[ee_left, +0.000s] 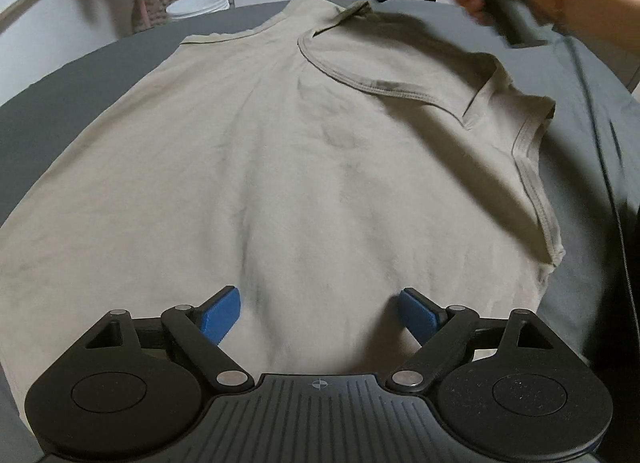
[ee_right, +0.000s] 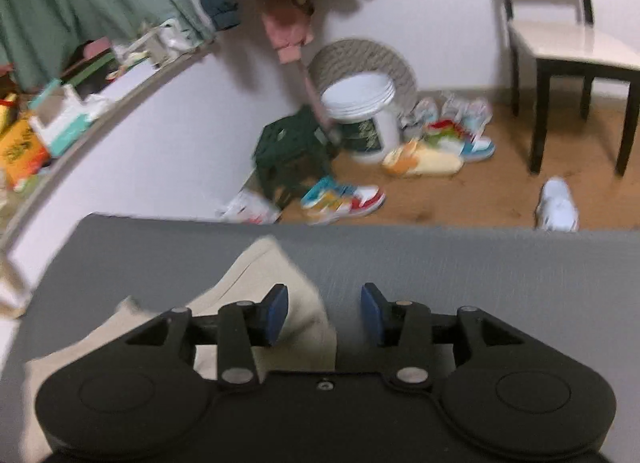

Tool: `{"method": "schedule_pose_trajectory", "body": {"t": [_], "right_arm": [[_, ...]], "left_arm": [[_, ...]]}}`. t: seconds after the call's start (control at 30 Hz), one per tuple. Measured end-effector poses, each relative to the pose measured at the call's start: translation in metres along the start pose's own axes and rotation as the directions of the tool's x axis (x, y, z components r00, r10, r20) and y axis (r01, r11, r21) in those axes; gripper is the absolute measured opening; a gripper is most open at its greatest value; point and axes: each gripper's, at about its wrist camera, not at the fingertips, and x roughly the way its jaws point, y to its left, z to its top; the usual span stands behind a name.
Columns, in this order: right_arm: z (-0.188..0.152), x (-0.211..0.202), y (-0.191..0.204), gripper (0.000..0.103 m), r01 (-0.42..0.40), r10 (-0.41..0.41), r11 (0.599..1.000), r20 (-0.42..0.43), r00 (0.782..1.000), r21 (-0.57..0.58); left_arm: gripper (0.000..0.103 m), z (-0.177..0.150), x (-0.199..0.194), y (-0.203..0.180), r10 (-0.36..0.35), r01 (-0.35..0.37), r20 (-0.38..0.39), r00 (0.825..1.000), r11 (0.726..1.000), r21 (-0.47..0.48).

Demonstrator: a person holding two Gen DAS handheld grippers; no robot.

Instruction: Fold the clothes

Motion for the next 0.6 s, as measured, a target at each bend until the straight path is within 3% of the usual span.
{"method": "schedule_pose_trajectory", "body": {"t": [0.07,0.2,0.3,0.5,0.6], "right_arm": [[-0.009,-0.021,-0.006,0.040,0.026,-0.025,1.000,-0.113,0.993,0.003],[-0.056,-0.058,-0.013,0.040,0.041,-0.051,0.998,-0.307,0.950,-0.038],[-0.091,-0.067,-0.026,0.040,0.035,-0.028,0.999,-0.381,0.924,0.011],[-0.112,-0.066,-0.034,0.039,-0.038,0.113,0.973,-0.324,0.939,0.227],[-0.113,-0.058,-0.018,0.011,0.019,0.027,0.991,-0.341,0.940,0.131]], "left_arm": [[0.087,-0.002,-0.007,-0.006,-0.038,0.037,0.036,0.999,0.999,0.014],[0.087,-0.005,-0.019,-0.032,-0.105,0.094,0.099,0.990,0.990,0.107],[0.087,-0.008,-0.021,-0.054,-0.120,0.101,0.099,0.988,0.979,0.176],[0.087,-0.013,-0.016,-0.068,-0.061,0.052,0.033,0.998,0.975,0.215],[0.087,-0.014,-0.016,-0.063,-0.042,0.037,0.024,0.999,0.981,0.191]]}}
